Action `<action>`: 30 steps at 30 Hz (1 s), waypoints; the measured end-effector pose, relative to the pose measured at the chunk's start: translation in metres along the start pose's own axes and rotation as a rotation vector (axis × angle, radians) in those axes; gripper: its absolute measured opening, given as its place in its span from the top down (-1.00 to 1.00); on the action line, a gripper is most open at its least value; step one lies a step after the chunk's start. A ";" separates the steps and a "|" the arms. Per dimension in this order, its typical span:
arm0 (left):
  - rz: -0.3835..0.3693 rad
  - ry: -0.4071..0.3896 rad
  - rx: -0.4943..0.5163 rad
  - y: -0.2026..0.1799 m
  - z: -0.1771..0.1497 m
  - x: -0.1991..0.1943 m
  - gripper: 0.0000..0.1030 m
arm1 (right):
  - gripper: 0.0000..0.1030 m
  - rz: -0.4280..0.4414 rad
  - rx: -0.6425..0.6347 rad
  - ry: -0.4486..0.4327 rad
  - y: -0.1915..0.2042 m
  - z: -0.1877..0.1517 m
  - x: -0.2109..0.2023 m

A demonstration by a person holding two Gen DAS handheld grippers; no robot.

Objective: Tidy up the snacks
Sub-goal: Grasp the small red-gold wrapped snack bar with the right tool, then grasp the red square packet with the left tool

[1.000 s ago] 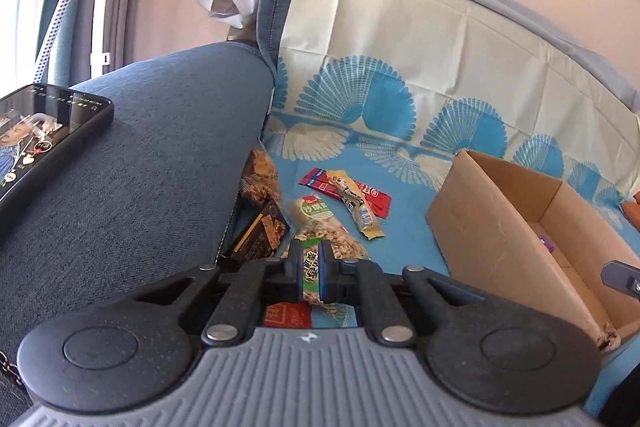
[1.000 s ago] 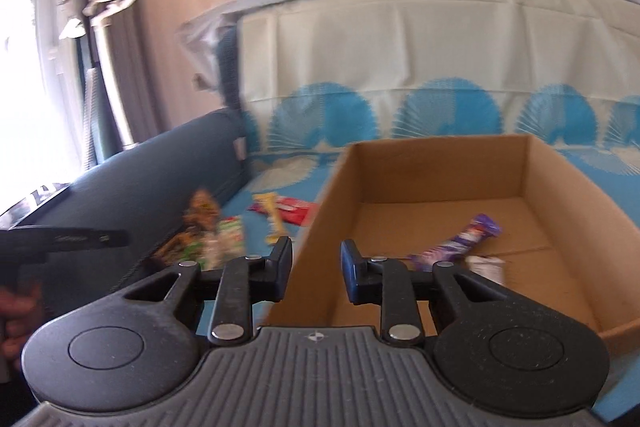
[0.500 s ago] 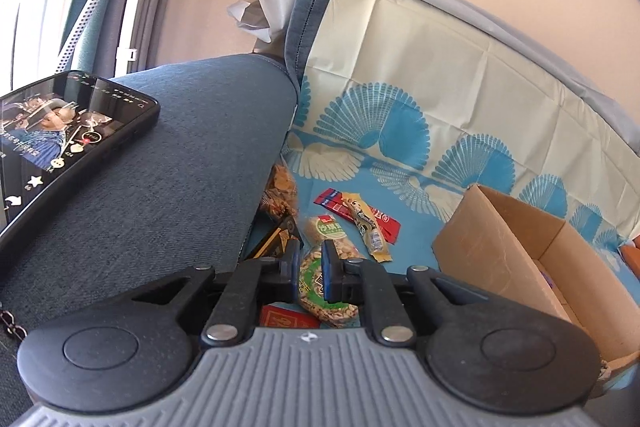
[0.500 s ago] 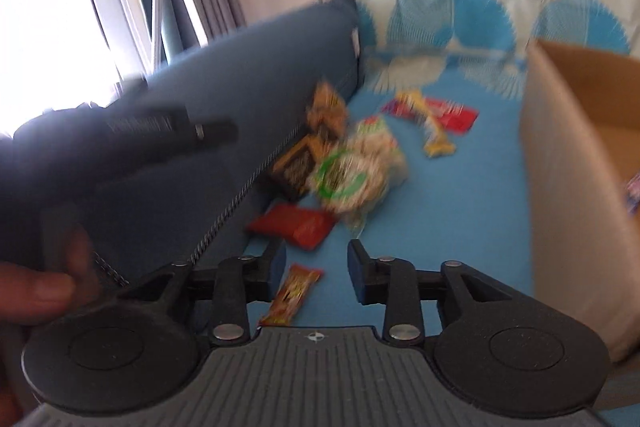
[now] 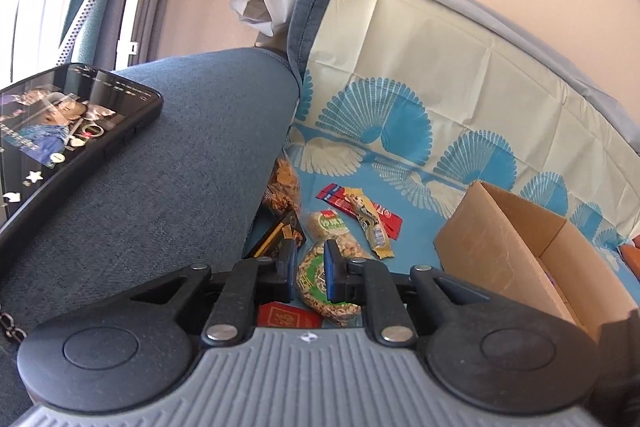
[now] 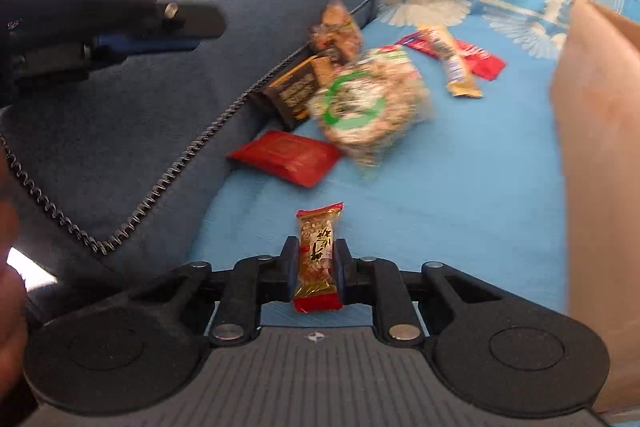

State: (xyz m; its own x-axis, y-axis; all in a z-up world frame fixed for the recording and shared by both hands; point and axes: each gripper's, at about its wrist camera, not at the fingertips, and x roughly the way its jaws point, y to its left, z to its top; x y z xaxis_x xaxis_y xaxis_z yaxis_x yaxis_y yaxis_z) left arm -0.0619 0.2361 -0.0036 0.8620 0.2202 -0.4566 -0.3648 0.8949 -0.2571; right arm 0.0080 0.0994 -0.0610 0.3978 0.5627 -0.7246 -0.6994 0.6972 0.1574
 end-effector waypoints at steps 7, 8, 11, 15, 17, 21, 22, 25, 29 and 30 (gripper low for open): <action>-0.004 0.163 0.070 -0.016 -0.004 0.032 0.26 | 0.64 -0.005 -0.067 0.023 -0.028 -0.019 -0.050; 0.013 0.198 0.091 -0.020 -0.006 0.038 0.18 | 0.64 -0.005 -0.062 0.021 -0.032 -0.022 -0.049; 0.080 0.280 0.149 -0.030 -0.012 0.056 0.03 | 0.64 -0.015 -0.020 0.012 -0.039 -0.035 -0.043; 0.163 0.358 0.213 -0.037 -0.018 0.074 -0.12 | 0.64 -0.016 -0.013 0.019 -0.043 -0.035 -0.029; 0.191 0.376 0.238 -0.040 -0.022 0.081 -0.24 | 0.64 -0.024 -0.046 0.011 -0.044 -0.037 -0.024; 0.290 0.428 0.315 -0.053 -0.030 0.104 -0.42 | 0.63 -0.005 -0.028 0.014 -0.050 -0.038 -0.023; 0.312 0.444 0.335 -0.055 -0.032 0.111 -0.48 | 0.63 -0.003 -0.022 0.015 -0.050 -0.038 -0.023; 0.359 0.474 0.357 -0.057 -0.038 0.127 -0.59 | 0.63 0.006 -0.006 0.018 -0.052 -0.037 -0.022; 0.321 0.467 0.286 -0.047 -0.036 0.130 -0.36 | 0.63 0.016 -0.007 0.022 -0.054 -0.039 -0.024; 0.309 0.467 0.253 -0.042 -0.034 0.129 -0.22 | 0.63 0.019 -0.006 0.024 -0.055 -0.038 -0.025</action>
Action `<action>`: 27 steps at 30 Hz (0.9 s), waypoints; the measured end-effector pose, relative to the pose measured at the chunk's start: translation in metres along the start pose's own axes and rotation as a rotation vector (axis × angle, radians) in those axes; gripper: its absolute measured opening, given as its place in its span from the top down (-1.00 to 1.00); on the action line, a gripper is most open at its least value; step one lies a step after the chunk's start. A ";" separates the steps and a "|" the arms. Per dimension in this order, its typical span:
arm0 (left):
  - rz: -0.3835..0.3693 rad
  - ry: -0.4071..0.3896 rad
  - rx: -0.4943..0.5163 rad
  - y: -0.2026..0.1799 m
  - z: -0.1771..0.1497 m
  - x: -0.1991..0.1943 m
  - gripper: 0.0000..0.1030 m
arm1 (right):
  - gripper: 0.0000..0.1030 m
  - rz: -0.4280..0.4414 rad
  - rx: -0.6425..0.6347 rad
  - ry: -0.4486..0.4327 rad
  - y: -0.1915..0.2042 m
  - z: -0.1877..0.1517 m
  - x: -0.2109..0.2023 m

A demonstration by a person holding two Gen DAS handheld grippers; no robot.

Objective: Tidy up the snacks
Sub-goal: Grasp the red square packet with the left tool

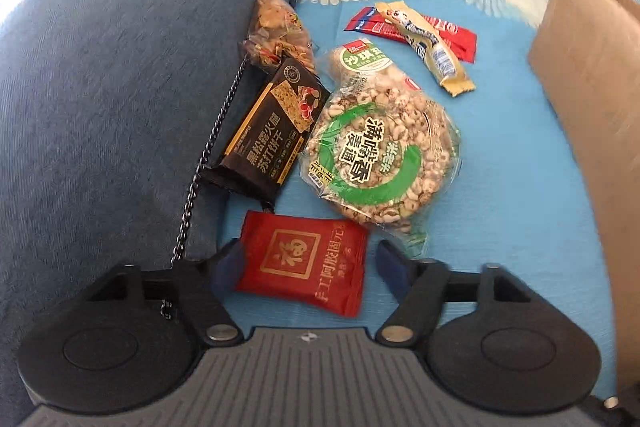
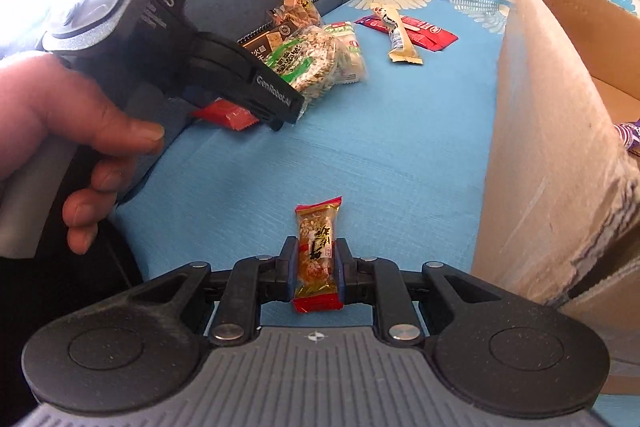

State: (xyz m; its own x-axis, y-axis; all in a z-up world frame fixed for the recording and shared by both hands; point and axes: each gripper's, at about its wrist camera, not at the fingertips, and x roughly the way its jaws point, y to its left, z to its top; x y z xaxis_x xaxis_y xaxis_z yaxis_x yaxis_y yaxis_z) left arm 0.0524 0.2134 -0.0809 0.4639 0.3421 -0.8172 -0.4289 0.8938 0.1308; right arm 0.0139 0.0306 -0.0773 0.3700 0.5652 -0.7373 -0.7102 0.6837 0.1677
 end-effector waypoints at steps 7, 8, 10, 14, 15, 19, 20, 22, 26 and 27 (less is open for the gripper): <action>-0.116 -0.035 -0.120 0.027 -0.003 -0.019 0.58 | 0.63 0.001 -0.001 -0.015 0.001 -0.003 -0.001; -0.138 -0.043 -0.120 0.028 -0.005 -0.023 0.84 | 0.63 -0.001 0.000 -0.019 0.001 -0.003 -0.001; -0.181 -0.035 -0.126 0.030 -0.007 -0.028 1.00 | 0.63 -0.003 0.000 -0.025 0.002 -0.005 -0.003; -0.248 -0.057 -0.147 0.037 -0.010 -0.038 1.00 | 0.63 -0.015 0.002 -0.033 0.004 -0.009 -0.006; -0.263 -0.052 -0.156 0.039 -0.010 -0.039 1.00 | 0.63 -0.019 0.001 -0.033 0.005 -0.009 -0.007; -0.268 -0.031 -0.214 0.045 -0.014 -0.044 0.98 | 0.63 -0.026 -0.002 -0.032 0.006 -0.010 -0.008; -0.259 -0.023 -0.232 0.044 -0.015 -0.045 0.77 | 0.63 -0.027 -0.002 -0.032 0.006 -0.010 -0.008; -0.228 -0.002 -0.304 0.046 -0.018 -0.050 0.21 | 0.63 -0.027 0.001 -0.031 0.006 -0.010 -0.008; -0.272 0.012 -0.607 0.059 -0.023 -0.051 -0.40 | 0.63 -0.029 0.008 -0.032 0.006 -0.009 -0.005; -0.259 0.030 -0.680 0.060 -0.024 -0.047 -0.41 | 0.63 -0.029 0.012 -0.032 0.007 -0.008 -0.003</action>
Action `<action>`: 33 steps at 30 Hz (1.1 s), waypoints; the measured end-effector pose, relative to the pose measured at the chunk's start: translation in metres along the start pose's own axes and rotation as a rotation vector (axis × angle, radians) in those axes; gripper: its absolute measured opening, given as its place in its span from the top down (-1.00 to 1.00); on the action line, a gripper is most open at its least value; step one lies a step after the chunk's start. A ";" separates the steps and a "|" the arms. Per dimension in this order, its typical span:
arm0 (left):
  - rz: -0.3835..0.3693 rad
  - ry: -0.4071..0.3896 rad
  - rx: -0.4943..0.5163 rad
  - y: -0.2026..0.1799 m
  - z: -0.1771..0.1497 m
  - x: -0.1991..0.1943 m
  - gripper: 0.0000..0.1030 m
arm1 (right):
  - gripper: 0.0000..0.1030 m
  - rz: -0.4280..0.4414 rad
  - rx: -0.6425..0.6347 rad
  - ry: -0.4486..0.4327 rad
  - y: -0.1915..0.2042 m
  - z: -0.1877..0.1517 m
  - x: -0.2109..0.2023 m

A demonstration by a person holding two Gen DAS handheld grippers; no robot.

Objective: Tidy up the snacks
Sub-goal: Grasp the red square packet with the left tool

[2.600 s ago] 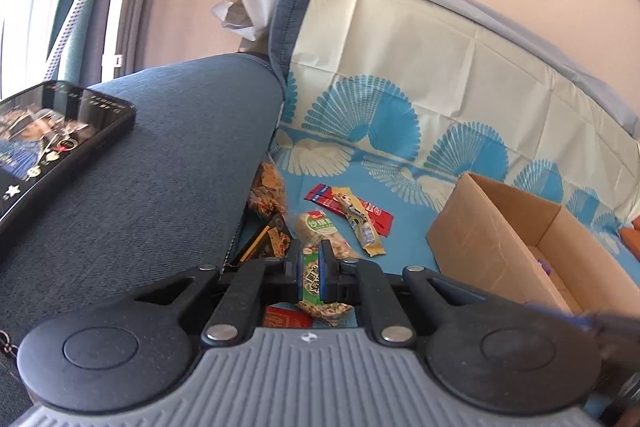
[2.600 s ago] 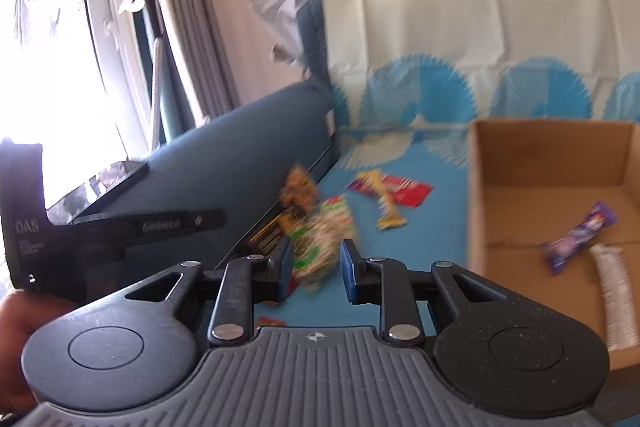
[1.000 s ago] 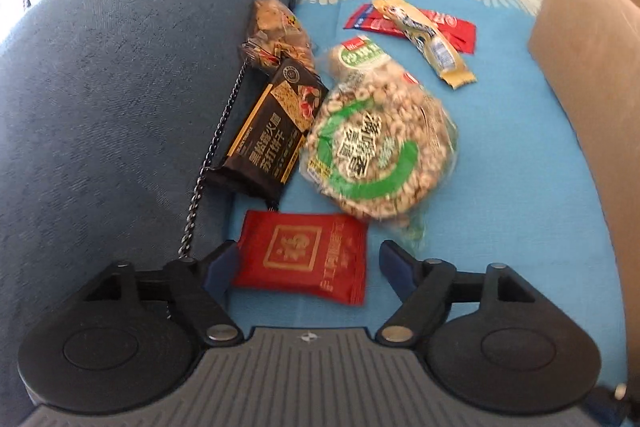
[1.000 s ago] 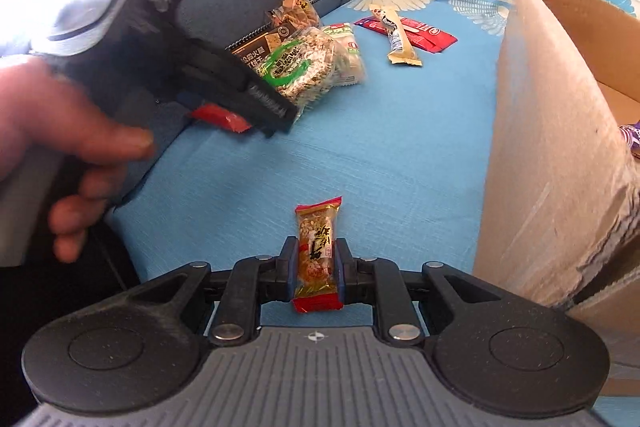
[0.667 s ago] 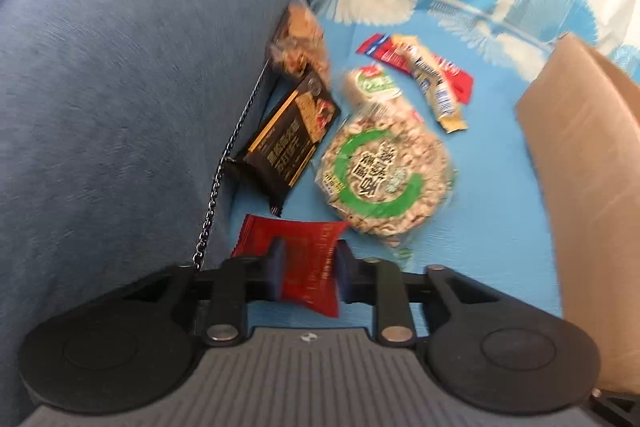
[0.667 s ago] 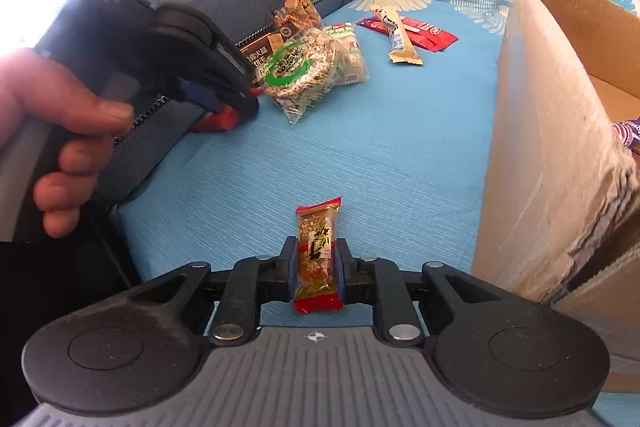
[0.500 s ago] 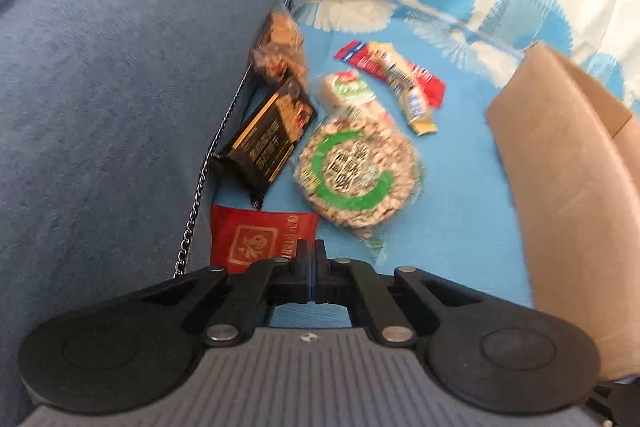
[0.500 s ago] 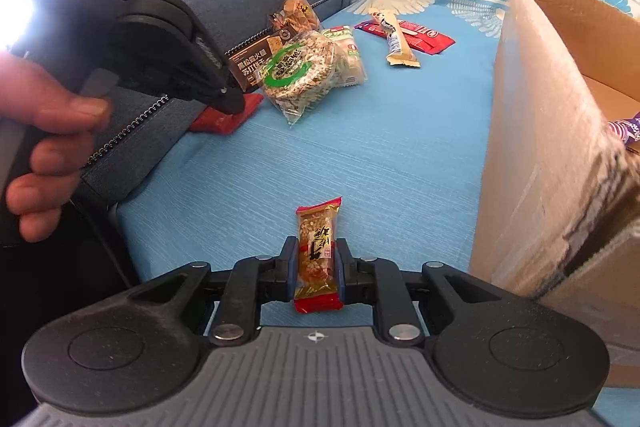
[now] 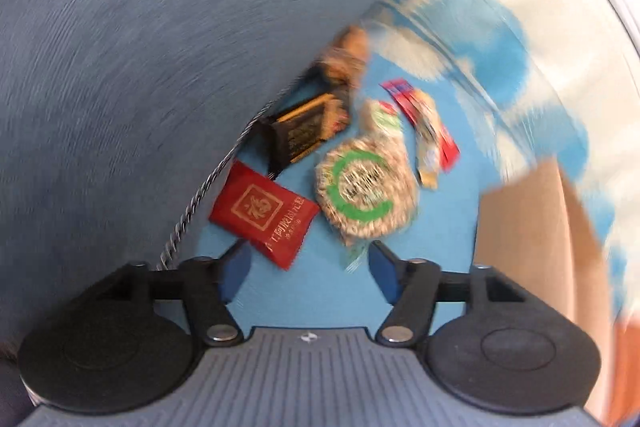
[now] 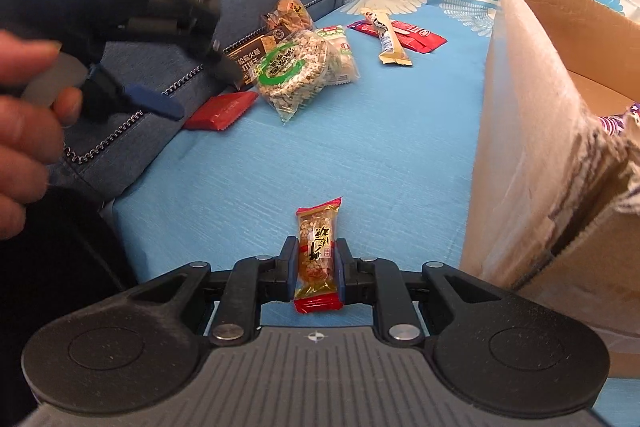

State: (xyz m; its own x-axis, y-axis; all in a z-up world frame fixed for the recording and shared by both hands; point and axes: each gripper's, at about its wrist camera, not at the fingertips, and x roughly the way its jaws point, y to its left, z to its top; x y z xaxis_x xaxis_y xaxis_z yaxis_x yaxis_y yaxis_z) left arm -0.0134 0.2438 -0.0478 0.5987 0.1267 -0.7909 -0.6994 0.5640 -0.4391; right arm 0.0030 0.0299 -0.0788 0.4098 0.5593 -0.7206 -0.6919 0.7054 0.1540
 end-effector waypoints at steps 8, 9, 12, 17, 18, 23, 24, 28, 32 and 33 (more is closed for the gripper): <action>0.191 -0.099 -0.332 -0.006 0.005 0.033 -0.41 | 0.62 0.024 0.015 0.011 -0.006 0.002 0.001; 0.221 -0.121 -0.325 -0.010 0.007 0.037 -0.41 | 0.62 0.026 0.015 0.013 -0.007 0.002 0.001; 0.291 -0.146 -0.242 -0.023 0.013 0.048 -0.49 | 0.62 0.028 0.010 0.015 -0.006 0.003 0.001; 0.367 -0.100 -0.076 -0.026 0.019 0.057 -0.26 | 0.62 0.033 -0.013 0.011 -0.007 0.002 0.001; 0.363 -0.098 -0.044 -0.027 0.018 0.058 -0.21 | 0.62 0.034 -0.015 0.011 -0.007 0.002 0.001; 0.323 -0.061 0.163 -0.027 0.005 0.045 0.09 | 0.62 0.026 -0.010 0.004 -0.006 0.002 0.000; 0.300 -0.047 0.222 -0.028 0.001 0.040 0.11 | 0.62 0.024 -0.009 0.002 -0.006 0.001 0.000; 0.175 0.057 0.418 -0.029 -0.009 0.021 0.13 | 0.62 0.009 -0.011 -0.002 -0.003 -0.001 -0.002; 0.065 0.153 0.595 -0.026 -0.014 0.001 0.10 | 0.62 0.001 0.004 -0.004 -0.004 -0.002 -0.004; 0.042 0.168 0.620 -0.023 -0.016 -0.003 0.09 | 0.62 0.000 0.008 -0.005 -0.005 -0.002 -0.004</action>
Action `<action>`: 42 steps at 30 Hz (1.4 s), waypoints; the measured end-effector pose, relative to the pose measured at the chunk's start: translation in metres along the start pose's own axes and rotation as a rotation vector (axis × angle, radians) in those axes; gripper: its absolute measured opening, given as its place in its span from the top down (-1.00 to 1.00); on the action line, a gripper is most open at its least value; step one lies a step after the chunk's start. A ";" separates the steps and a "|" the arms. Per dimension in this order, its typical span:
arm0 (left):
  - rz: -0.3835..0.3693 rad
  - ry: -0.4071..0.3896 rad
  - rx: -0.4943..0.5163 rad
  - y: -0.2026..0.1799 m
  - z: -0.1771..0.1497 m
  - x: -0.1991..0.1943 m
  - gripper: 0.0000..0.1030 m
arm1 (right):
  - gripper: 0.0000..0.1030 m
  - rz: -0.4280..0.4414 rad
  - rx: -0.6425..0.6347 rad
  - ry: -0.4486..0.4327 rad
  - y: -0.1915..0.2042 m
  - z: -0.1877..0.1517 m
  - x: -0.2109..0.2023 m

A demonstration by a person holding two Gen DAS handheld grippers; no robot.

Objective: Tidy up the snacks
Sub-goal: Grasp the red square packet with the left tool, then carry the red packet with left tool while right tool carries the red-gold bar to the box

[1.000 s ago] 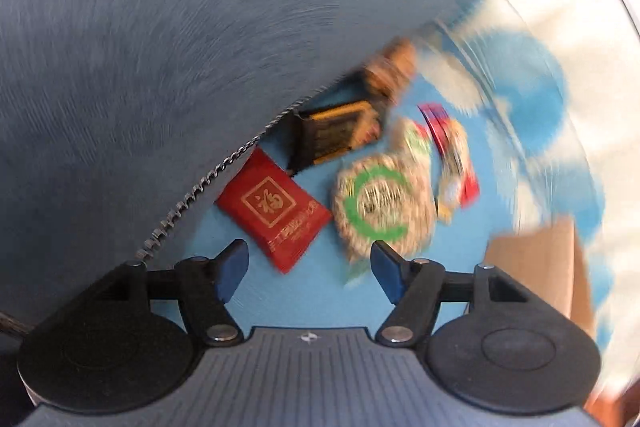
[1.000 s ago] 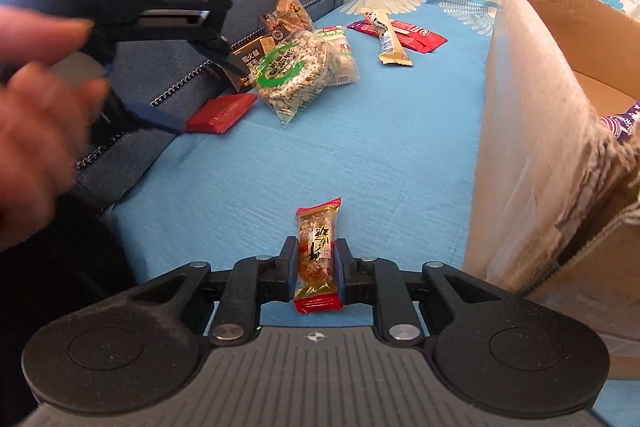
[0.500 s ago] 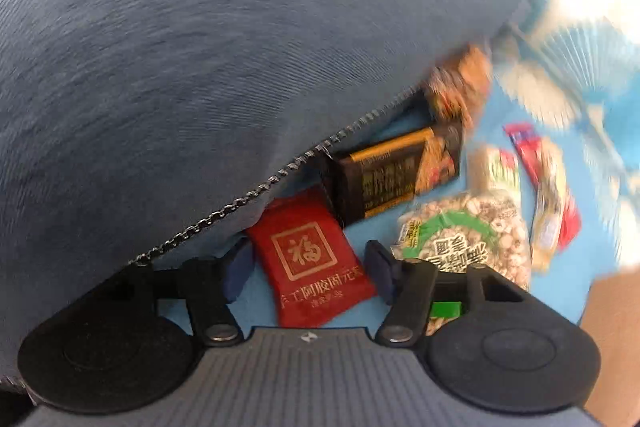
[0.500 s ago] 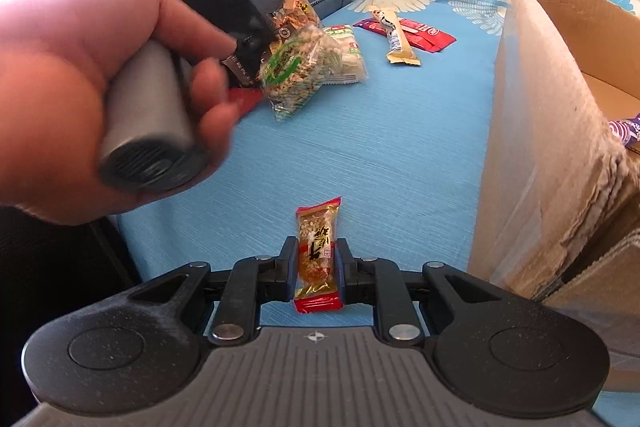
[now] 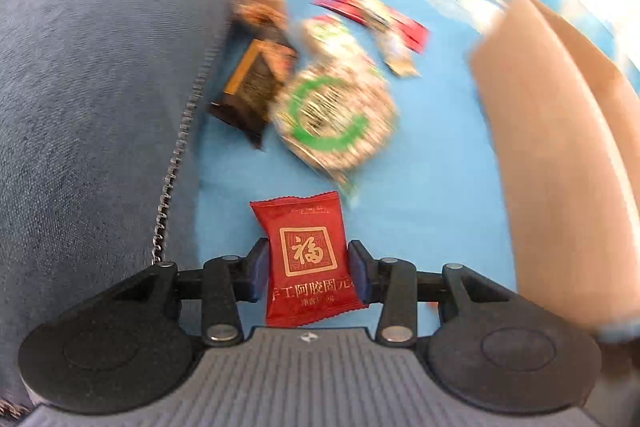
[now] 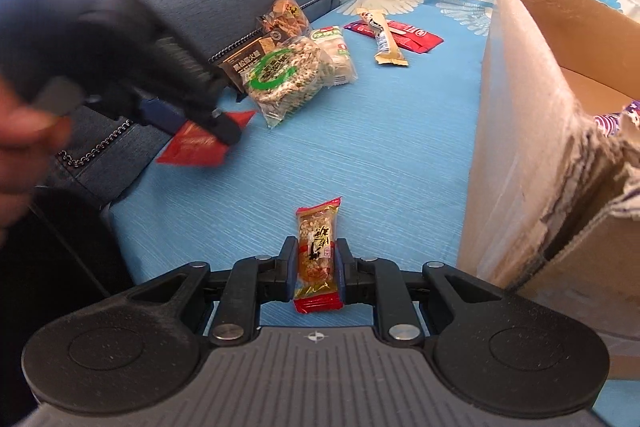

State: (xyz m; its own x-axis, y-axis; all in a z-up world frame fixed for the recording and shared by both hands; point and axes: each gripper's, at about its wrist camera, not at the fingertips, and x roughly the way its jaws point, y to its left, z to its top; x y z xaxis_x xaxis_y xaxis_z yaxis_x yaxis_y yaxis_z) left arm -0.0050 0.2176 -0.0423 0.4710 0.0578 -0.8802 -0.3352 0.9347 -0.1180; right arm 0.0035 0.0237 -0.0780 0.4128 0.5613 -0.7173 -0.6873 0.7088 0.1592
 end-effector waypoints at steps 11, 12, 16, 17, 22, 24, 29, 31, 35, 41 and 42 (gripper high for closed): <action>-0.004 0.031 0.010 -0.012 -0.004 0.013 -0.18 | 0.60 -0.001 -0.007 -0.007 0.001 -0.001 -0.001; 0.006 0.035 0.025 -0.013 -0.003 0.020 -0.18 | 0.60 -0.001 -0.008 -0.007 0.001 -0.001 -0.001; 0.015 0.043 0.036 -0.016 -0.001 0.031 -0.15 | 0.60 -0.010 -0.018 -0.011 0.004 -0.002 -0.001; 0.015 0.042 0.037 -0.015 -0.001 0.031 -0.14 | 0.60 -0.013 -0.023 -0.012 0.004 -0.002 -0.001; 0.016 0.033 0.045 -0.016 -0.002 0.027 0.08 | 0.60 -0.022 -0.054 -0.017 0.008 -0.004 0.000; 0.019 0.028 0.048 -0.018 -0.002 0.028 0.13 | 0.62 -0.025 -0.062 -0.021 0.010 -0.004 -0.001; -0.005 0.001 0.043 -0.018 -0.004 0.022 0.28 | 0.63 -0.042 -0.053 -0.070 0.011 -0.003 -0.008; -0.010 -0.004 0.038 -0.017 -0.005 0.020 0.30 | 0.63 -0.040 -0.046 -0.090 0.010 -0.002 -0.012; -0.011 0.013 0.042 -0.019 -0.004 0.021 0.28 | 0.63 -0.041 -0.043 -0.045 0.008 -0.004 -0.008; 0.000 0.030 0.079 -0.023 -0.003 0.026 0.06 | 0.60 -0.043 -0.047 -0.025 0.009 -0.006 -0.004; 0.005 0.032 0.089 -0.025 -0.004 0.027 0.03 | 0.60 -0.043 -0.047 -0.025 0.010 -0.006 -0.004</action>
State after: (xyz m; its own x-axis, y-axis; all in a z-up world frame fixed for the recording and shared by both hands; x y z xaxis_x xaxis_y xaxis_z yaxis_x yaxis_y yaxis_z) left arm 0.0132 0.1948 -0.0649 0.4429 0.0525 -0.8950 -0.2628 0.9620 -0.0737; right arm -0.0081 0.0262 -0.0777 0.4573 0.5418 -0.7053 -0.6958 0.7119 0.0957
